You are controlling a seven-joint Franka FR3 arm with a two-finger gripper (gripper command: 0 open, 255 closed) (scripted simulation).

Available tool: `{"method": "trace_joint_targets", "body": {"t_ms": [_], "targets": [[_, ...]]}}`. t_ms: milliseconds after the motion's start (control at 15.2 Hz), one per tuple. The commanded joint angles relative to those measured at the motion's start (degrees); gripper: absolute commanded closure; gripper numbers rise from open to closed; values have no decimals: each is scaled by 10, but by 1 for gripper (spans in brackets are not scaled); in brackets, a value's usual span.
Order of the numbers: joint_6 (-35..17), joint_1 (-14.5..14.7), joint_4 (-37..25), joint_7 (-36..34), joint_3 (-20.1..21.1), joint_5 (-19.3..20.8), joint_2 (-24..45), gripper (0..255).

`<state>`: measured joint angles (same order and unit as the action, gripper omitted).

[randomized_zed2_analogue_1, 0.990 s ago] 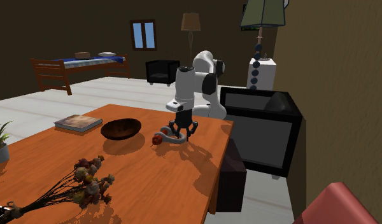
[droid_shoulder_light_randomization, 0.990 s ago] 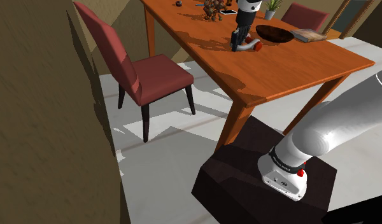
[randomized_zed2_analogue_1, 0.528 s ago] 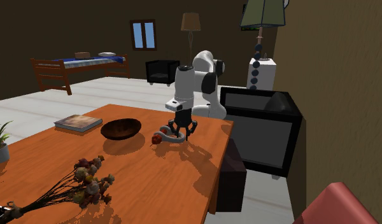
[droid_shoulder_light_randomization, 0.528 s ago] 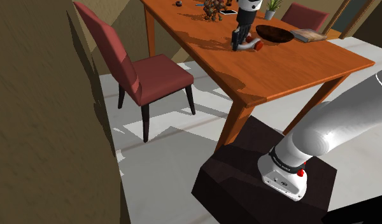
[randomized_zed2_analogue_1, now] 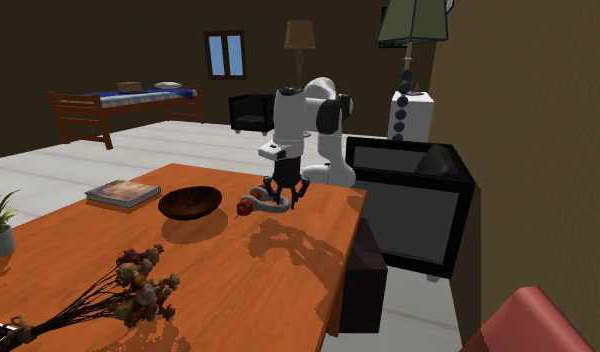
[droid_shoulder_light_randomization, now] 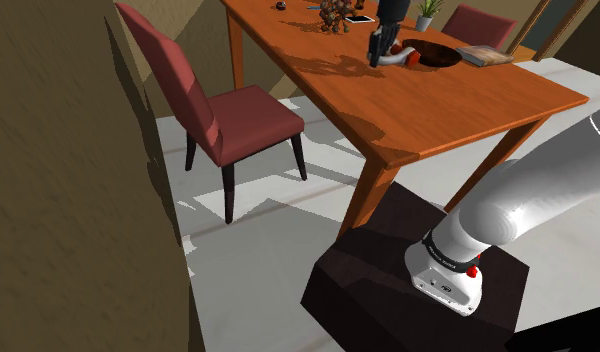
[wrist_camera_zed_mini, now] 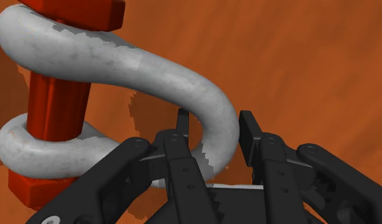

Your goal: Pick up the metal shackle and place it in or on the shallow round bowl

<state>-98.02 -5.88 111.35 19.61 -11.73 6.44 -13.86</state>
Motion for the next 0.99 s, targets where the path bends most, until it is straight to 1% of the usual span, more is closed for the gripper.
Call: {"method": "trace_joint_targets", "body": {"t_ms": [0,792,858,924], "targets": [[15,1,-17,1,1,-1,2,255],[109,2,-132,9,2,-5,23,255],[111,2,-135,10,2,-6,24,255],[110,-4,-137,24,-7,-4,26,255]]}}
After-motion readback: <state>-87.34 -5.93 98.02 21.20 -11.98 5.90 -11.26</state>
